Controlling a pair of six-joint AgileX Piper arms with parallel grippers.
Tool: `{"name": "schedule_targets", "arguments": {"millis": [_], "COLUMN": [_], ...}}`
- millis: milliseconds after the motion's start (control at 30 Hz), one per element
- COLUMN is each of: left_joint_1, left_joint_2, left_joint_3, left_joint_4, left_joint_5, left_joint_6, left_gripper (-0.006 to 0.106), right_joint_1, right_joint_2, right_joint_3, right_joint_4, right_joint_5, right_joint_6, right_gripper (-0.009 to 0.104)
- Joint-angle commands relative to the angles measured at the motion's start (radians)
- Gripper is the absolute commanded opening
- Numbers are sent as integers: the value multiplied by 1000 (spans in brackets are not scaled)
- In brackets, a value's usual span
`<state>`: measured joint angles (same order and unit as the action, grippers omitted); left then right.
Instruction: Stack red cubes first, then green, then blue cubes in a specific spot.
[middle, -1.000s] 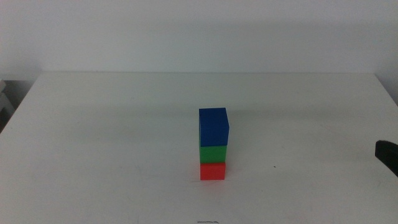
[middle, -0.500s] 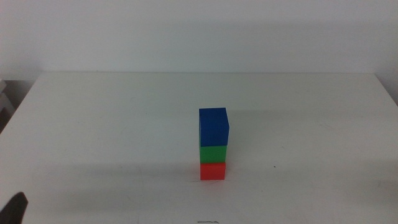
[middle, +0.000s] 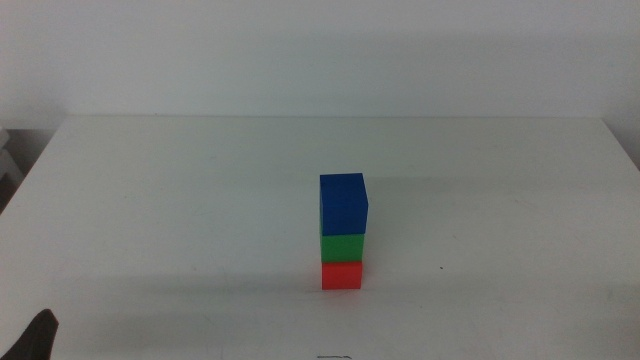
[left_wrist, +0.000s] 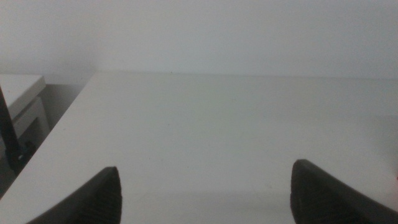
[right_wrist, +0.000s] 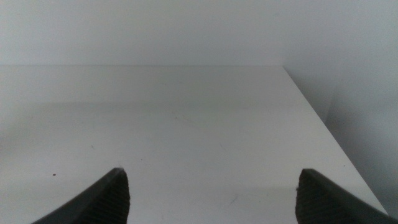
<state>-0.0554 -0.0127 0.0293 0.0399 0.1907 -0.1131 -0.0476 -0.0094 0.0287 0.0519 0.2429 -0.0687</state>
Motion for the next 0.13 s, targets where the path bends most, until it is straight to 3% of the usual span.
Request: {"name": "schedule_targets", "arguments": {"millis": [0,100], "left_joint_1": [-1,-1], "left_joint_2": [-21,-21], "left_joint_3": [-3,-3], "left_joint_4": [-12,-12], "left_joint_5": [-86,-88], "left_joint_6": [-12,-12], "left_gripper": [92,92], "right_joint_1": [-6,-6], "right_joint_2": [-22,-22], "right_joint_3": [-18,-18], "right_joint_4": [-12,-12], "right_joint_5": [-81,-79], "right_joint_6": [-12,-12], "right_gripper": [94,94]}}
